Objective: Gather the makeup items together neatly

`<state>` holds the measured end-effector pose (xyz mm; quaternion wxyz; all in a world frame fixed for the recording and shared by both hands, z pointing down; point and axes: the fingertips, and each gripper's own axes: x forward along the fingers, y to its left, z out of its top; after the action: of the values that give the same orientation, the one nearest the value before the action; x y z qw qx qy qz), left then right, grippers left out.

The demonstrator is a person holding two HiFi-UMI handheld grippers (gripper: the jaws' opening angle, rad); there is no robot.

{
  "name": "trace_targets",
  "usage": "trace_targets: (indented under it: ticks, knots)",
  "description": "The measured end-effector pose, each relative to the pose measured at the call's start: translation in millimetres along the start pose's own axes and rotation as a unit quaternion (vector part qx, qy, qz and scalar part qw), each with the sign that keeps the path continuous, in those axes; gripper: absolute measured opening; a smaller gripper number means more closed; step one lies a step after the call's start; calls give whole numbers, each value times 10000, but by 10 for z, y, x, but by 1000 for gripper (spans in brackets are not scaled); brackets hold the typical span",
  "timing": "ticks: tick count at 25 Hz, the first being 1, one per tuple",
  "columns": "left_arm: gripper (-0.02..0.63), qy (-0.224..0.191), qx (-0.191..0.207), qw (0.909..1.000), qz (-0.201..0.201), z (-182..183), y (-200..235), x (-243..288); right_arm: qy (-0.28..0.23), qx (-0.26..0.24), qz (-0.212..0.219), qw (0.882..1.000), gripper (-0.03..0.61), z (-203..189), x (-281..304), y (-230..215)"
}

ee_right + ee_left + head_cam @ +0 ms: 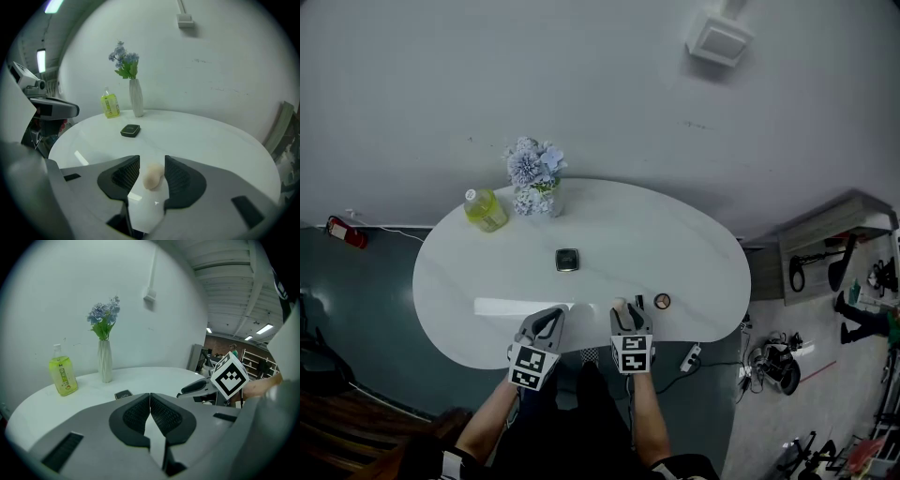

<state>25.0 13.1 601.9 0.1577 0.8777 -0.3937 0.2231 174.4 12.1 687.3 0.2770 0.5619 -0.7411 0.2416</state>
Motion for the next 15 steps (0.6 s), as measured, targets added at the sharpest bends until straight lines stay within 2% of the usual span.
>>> trace_targets:
  ticks: [7,15]
  knots:
    - [20,-295,167,9994,66,296,20,-168,-660,32,-58,9978,173,447,-363,97]
    - [20,-724,281,9967,237,676,94,-431,-1657,-47,-45,9862,133,1124,-875,320]
